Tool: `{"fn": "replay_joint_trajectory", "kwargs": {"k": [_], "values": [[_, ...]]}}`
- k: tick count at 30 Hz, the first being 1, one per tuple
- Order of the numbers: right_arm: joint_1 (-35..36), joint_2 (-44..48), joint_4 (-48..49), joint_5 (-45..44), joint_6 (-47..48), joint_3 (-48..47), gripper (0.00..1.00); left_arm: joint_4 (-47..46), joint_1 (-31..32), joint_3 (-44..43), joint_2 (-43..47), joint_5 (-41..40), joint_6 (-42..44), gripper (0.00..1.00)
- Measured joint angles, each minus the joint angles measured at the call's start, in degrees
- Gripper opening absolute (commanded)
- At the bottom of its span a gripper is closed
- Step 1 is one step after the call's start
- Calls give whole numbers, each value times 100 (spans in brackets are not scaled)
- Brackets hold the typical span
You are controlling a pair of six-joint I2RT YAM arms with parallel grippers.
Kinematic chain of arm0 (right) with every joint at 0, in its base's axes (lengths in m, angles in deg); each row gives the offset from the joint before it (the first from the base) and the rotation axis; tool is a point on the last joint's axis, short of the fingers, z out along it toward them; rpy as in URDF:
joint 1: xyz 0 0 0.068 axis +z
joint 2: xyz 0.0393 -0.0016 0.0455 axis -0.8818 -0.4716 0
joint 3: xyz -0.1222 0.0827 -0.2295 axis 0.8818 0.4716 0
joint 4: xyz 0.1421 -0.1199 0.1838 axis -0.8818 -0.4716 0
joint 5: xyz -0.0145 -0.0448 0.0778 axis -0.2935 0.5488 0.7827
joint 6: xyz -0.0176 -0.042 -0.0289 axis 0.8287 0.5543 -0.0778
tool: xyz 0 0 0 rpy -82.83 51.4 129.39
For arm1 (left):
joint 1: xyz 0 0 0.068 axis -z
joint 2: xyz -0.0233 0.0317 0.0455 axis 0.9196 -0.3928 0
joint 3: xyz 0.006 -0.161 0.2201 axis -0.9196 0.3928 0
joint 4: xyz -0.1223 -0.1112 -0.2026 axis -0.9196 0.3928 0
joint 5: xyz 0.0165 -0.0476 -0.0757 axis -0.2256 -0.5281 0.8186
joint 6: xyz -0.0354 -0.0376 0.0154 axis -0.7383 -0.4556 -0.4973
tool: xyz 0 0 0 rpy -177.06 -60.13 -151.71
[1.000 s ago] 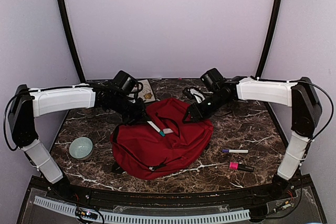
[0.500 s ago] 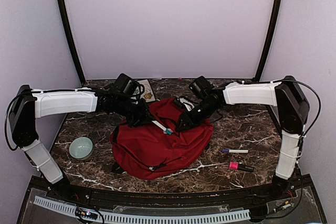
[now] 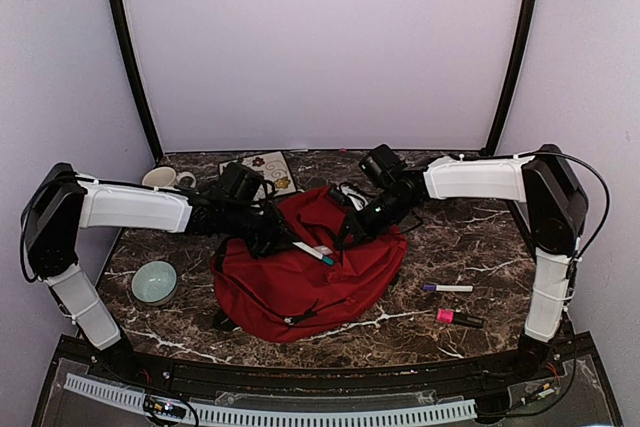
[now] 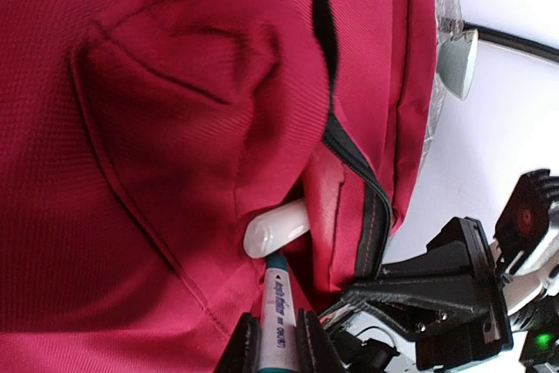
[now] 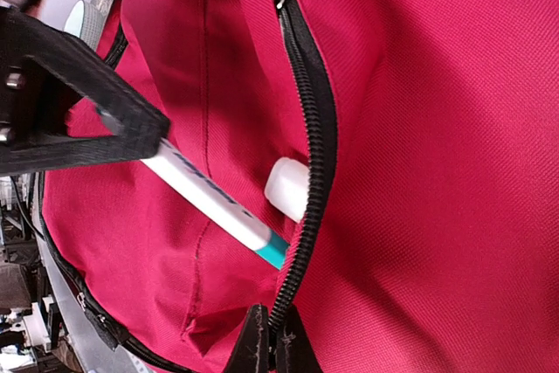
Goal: Pack the student bag
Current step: Pick up the lower front pocket of the student bag, then place the pen in the lower front pocket of the bag.
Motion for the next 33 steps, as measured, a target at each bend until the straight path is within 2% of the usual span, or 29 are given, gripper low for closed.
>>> {"fn": "replay_joint_trajectory", "kwargs": {"k": [5,16,29,32,33], "values": [[0,0,-11,9,-118,-83,0,-984,13,505,-98,81,-927,0],[0,149,61,-17,-444,-83,0,-1587,426,306,-590,-275,-2380,0],[0,326,109,-103,-457,-46,0,-1276,518,-586,-1215,-365,-2680,0],[0,326,87,-125,-439,-46,0,-1360,518,-669,-1346,-258,-2704,8],[0,326,83,-131,-437,-46,0,-1390,518,-678,-1370,-214,-2706,14]]}}
